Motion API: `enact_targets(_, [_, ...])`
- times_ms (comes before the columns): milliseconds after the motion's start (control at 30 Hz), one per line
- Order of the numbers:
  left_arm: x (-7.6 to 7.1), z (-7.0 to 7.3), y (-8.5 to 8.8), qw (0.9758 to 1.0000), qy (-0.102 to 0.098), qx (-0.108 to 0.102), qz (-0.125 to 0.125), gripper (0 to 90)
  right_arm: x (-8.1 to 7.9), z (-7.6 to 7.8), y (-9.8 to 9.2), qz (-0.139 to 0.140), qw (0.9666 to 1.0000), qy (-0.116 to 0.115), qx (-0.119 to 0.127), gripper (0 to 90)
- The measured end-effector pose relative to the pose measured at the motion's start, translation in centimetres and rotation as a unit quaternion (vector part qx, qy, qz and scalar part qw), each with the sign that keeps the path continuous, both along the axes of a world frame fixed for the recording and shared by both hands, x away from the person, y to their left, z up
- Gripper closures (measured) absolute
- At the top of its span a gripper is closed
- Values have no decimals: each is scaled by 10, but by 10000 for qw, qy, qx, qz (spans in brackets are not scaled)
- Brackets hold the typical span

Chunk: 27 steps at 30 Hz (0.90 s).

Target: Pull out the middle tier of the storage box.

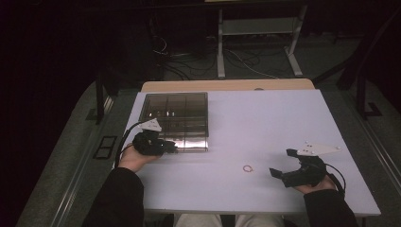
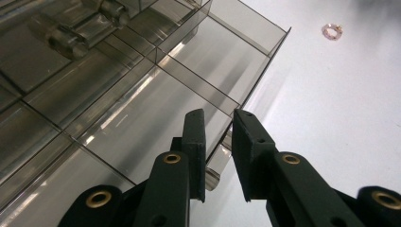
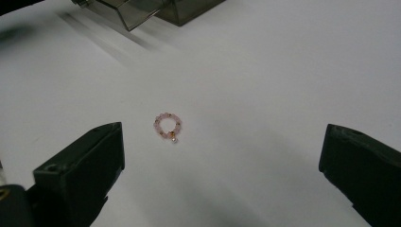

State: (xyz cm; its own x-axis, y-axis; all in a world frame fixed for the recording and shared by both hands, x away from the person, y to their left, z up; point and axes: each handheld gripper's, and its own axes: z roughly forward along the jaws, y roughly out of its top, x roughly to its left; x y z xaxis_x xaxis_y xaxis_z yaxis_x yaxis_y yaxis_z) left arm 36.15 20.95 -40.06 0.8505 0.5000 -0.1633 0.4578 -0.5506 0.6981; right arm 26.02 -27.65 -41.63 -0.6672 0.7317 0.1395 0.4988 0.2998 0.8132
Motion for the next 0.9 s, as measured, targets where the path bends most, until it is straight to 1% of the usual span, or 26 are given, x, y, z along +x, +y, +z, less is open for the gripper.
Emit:
enact_targets(333, [-3,-3,2,10000,46,-51,10,738,0,0,0,-9,10000,13,-9,4])
enact_targets(367, [-4,-2,2,10000,54,-83,11,724,0,0,0,-10,10000,18,-7,4])
enact_targets(433, [-4,-2,2,10000,3,-41,67,673,0,0,0,-4,10000,7,-14,4])
enact_targets(567, [-5,1,3,9998,35,-126,117,620,0,0,0,-12,10000,12,-8,4])
enact_targets(633, [-6,2,3,9997,15,-183,137,599,0,0,0,-10,10000,10,-8,4])
enact_targets(767, [-9,5,3,9996,19,-226,169,570,0,0,0,-1,10000,11,-15,4])
enact_targets(900, [-12,7,3,9995,14,-228,200,540,0,0,0,-9,10000,4,-11,4])
